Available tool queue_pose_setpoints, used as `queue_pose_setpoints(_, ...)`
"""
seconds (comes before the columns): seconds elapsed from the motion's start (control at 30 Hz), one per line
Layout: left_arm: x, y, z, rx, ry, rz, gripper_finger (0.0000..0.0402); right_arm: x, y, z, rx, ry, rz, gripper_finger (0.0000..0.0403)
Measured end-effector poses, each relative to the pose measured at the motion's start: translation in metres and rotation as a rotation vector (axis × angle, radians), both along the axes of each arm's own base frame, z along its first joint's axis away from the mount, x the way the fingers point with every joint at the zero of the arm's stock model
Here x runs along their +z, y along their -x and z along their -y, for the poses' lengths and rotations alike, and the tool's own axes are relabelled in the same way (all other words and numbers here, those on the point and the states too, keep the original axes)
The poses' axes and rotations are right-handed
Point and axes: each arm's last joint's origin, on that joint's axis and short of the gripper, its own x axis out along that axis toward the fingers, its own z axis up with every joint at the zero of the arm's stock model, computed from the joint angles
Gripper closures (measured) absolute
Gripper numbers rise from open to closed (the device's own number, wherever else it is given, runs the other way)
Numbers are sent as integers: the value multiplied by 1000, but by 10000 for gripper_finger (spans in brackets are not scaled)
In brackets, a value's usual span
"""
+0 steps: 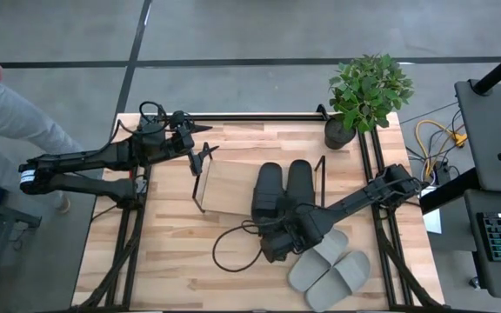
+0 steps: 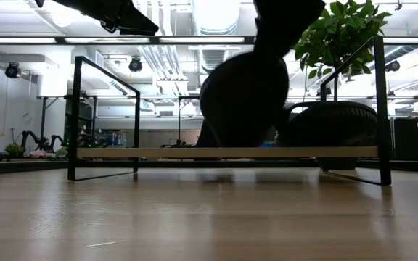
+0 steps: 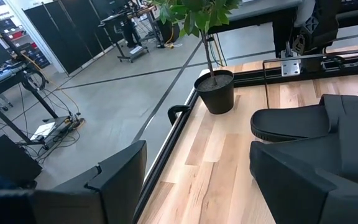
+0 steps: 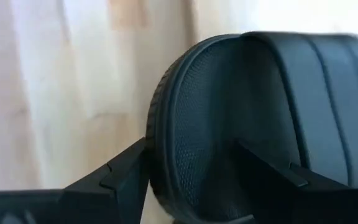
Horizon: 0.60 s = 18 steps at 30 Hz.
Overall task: Pick and place slides into the shelf
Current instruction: Put the black slides on the shelf
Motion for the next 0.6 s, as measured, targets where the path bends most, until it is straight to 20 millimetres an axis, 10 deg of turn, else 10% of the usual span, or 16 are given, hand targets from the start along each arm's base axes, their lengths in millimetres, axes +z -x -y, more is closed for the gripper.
queue_pose_setpoints(0.6, 0, 0, 0, -2, 1, -3, 132, 22, 12, 6, 47, -66, -26, 186)
